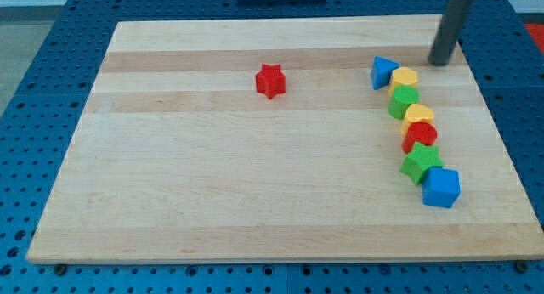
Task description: Push the yellow hexagon to the bottom of the red circle
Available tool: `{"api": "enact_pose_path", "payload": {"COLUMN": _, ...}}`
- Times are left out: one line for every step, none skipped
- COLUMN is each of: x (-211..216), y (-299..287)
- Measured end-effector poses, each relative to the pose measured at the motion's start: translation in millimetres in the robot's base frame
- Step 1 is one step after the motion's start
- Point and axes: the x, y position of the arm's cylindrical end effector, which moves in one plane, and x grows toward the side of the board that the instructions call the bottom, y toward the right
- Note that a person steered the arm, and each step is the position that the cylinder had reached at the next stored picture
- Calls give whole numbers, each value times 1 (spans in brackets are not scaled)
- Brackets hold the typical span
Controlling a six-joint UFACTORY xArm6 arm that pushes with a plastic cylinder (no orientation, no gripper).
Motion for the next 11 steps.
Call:
{"api": "enact_pose_path", "payload": {"x": 41, "y": -15}}
{"api": "enact_pose_path", "payload": {"x": 45, "y": -42}}
{"api": "enact_pose_path", "payload": {"x": 45, "y": -77}}
{"api": "enact_pose_path", "payload": {"x": 46, "y": -117}}
{"api": "enact_pose_path", "payload": {"x": 48, "y": -151}}
{"api": "enact_pose_path", "payload": {"x": 49, "y": -186}}
{"api": "enact_pose_path", "payload": {"x": 49, "y": -220}}
{"api": "enact_pose_path", "payload": {"x": 49, "y": -253}}
{"api": "enact_pose_path", "payload": {"x": 49, "y": -281}}
{"api": "enact_pose_path", "payload": {"x": 49, "y": -301}}
{"api": "enact_pose_path", "payload": {"x": 49, "y": -299}}
